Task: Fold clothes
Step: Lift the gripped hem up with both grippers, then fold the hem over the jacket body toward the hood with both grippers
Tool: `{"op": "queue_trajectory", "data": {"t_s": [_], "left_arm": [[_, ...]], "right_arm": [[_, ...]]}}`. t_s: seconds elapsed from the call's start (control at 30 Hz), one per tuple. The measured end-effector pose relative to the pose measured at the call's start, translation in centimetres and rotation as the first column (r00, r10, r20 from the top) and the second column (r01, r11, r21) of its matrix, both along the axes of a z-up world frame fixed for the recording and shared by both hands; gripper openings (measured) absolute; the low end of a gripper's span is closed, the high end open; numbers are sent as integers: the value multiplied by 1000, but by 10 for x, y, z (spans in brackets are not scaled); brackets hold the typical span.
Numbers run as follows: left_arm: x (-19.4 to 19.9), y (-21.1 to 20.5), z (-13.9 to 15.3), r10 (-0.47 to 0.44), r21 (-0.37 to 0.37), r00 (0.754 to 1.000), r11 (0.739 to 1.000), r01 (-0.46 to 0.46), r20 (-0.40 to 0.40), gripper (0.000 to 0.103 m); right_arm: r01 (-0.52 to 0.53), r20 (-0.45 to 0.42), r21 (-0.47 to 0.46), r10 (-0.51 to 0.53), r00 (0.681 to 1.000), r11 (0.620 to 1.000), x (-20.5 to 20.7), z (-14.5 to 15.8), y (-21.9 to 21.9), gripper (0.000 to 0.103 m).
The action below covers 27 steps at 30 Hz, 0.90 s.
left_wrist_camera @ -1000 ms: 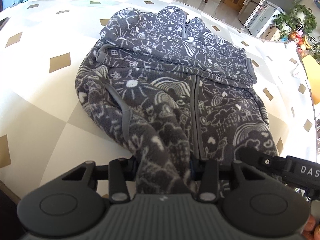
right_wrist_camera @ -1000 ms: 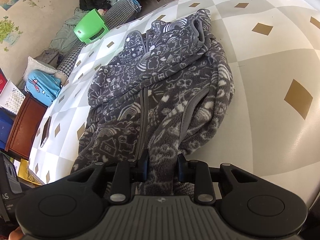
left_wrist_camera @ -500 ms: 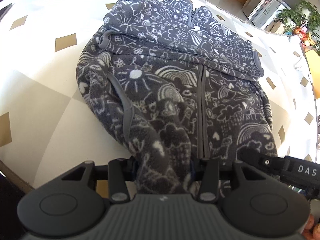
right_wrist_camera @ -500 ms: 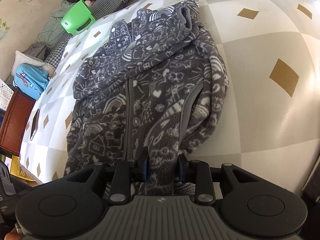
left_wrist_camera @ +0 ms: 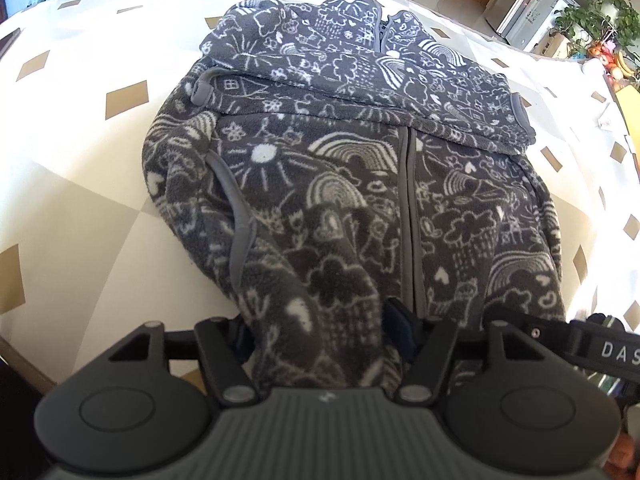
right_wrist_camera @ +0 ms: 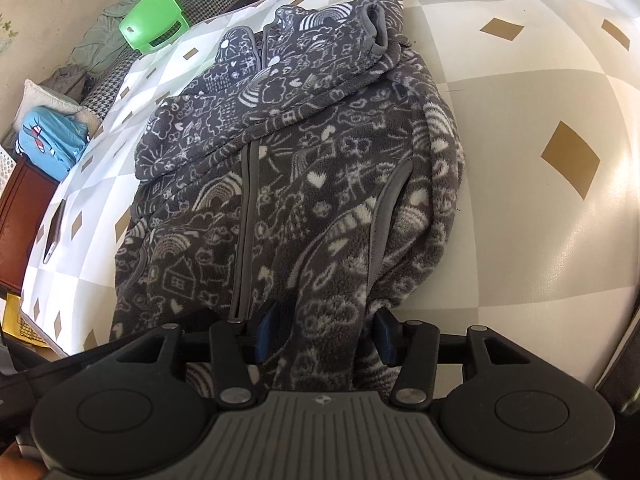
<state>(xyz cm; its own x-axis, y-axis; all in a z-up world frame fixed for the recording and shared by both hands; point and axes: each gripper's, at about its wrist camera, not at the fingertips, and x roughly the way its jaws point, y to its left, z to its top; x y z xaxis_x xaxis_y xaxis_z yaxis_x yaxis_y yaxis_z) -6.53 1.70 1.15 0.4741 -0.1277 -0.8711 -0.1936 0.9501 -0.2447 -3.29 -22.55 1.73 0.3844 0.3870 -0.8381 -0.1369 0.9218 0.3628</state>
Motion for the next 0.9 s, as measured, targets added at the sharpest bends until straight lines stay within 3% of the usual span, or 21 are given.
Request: {"op": "queue_trajectory", "data": {"t_s": [0.1, 0.53, 0.73, 0.9], "left_arm": [[-1, 4, 2, 13, -36, 1000, 999, -13, 11, 37], [-3, 12, 60, 40, -113, 978, 993, -17, 204, 33], [11, 18, 86, 68, -142, 965, 989, -32, 254, 33], [35, 24, 111, 68, -142, 957, 990, -29, 283, 33]], "right_arm": [[-20, 12, -4, 20, 1000, 1000, -1, 1, 2, 25], [-52, 178, 240, 9, 984, 969, 0, 63, -11, 22], [3, 140, 352, -56, 989, 936, 18, 85, -18, 22], [60, 89, 377, -101, 991, 924, 40, 103, -17, 22]]}}
